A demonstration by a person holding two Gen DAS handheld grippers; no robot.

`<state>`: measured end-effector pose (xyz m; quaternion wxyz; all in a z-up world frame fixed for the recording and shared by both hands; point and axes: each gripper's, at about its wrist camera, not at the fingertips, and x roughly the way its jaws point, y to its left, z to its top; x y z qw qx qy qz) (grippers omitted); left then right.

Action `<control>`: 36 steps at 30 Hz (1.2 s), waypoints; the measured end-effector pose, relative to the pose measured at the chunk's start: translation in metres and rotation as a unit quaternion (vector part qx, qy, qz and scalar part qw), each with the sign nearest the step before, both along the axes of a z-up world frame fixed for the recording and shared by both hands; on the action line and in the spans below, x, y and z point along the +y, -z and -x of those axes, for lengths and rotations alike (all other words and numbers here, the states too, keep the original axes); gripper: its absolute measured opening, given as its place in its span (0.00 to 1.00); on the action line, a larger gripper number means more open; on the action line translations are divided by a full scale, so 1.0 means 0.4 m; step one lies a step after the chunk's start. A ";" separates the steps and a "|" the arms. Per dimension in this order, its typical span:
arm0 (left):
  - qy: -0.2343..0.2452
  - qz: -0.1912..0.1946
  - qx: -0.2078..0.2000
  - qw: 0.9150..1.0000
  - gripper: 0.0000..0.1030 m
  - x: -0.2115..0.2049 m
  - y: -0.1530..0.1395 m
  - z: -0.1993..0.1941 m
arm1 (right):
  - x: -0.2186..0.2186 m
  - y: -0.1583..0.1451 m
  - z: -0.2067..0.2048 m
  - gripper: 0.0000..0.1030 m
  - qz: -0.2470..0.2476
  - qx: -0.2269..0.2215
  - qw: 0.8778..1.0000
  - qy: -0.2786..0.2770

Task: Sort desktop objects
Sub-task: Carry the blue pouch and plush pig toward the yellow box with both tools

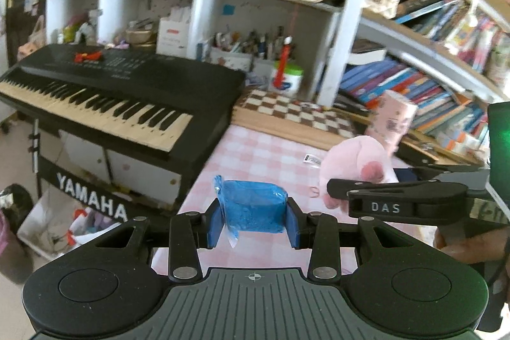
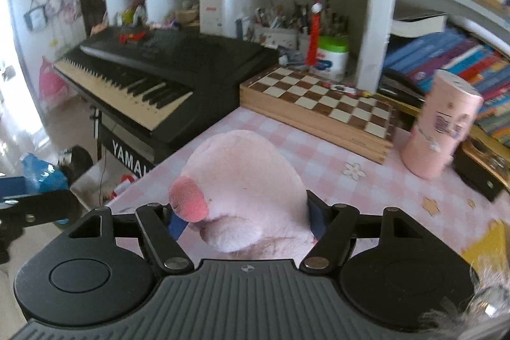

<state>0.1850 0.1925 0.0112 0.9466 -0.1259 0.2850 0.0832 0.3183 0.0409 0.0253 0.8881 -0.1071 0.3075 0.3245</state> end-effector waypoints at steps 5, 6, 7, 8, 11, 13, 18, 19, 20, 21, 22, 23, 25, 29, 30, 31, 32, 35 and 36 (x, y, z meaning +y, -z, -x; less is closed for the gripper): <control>0.034 -0.012 -0.018 0.999 0.37 -0.021 -0.027 0.076 | -0.052 -0.047 0.107 0.68 -0.012 -0.015 0.999 0.025; 0.039 -0.013 -0.019 0.999 0.37 -0.026 -0.031 0.093 | -0.062 -0.053 0.128 0.68 -0.015 -0.015 0.999 0.031; 0.042 -0.013 -0.018 0.999 0.37 -0.029 -0.034 0.106 | -0.072 -0.058 0.147 0.68 -0.019 -0.012 0.999 0.037; 0.044 -0.012 -0.017 0.999 0.37 -0.031 -0.037 0.119 | -0.083 -0.063 0.169 0.68 -0.023 -0.009 0.999 0.042; 0.053 -0.011 -0.014 0.998 0.37 -0.040 -0.042 0.161 | -0.111 -0.068 0.234 0.68 -0.032 0.000 0.998 0.059; 0.060 -0.015 -0.016 0.998 0.37 -0.046 -0.044 0.192 | -0.128 -0.068 0.279 0.69 -0.037 0.011 0.997 0.070; 0.082 -0.014 -0.015 0.996 0.36 -0.063 -0.039 0.272 | -0.158 -0.056 0.399 0.69 -0.038 0.023 0.995 0.089; 0.088 -0.013 -0.013 0.996 0.36 -0.068 -0.036 0.287 | -0.164 -0.053 0.421 0.69 -0.037 0.025 0.995 0.094; 0.093 -0.013 -0.010 0.996 0.36 -0.072 -0.032 0.300 | -0.171 -0.050 0.447 0.69 -0.036 0.027 0.994 0.099; 0.098 -0.013 -0.008 0.995 0.36 -0.078 -0.028 0.313 | -0.177 -0.047 0.466 0.69 -0.036 0.029 0.994 0.102; 0.104 -0.013 -0.005 0.994 0.36 -0.086 -0.024 0.326 | -0.184 -0.043 0.488 0.69 -0.034 0.031 0.993 0.107; 0.110 -0.014 -0.002 0.994 0.36 -0.093 -0.020 0.337 | -0.191 -0.038 0.507 0.69 -0.031 0.034 0.993 0.111; 0.121 -0.017 0.003 0.992 0.36 -0.108 -0.014 0.358 | -0.204 -0.028 0.541 0.69 -0.024 0.039 0.992 0.116; 0.147 -0.014 0.012 0.989 0.36 -0.138 -0.005 0.383 | -0.236 -0.006 0.601 0.69 -0.011 0.057 0.989 0.133; 0.154 -0.014 0.014 0.988 0.36 -0.144 -0.004 0.387 | -0.245 -0.002 0.615 0.69 -0.009 0.061 0.988 0.139; 0.163 -0.013 0.016 0.986 0.36 -0.153 -0.002 0.391 | -0.254 0.001 0.627 0.69 -0.008 0.063 0.988 0.144; 0.170 -0.012 0.018 0.985 0.36 -0.160 0.000 0.393 | -0.264 0.003 0.640 0.69 -0.006 0.065 0.986 0.151; 0.197 -0.010 0.026 0.980 0.36 -0.191 0.009 0.400 | -0.293 0.007 0.673 0.69 -0.002 0.065 0.983 0.170; 0.206 -0.010 0.028 0.978 0.36 -0.203 0.011 0.401 | -0.303 0.009 0.682 0.69 -0.001 0.066 0.982 0.178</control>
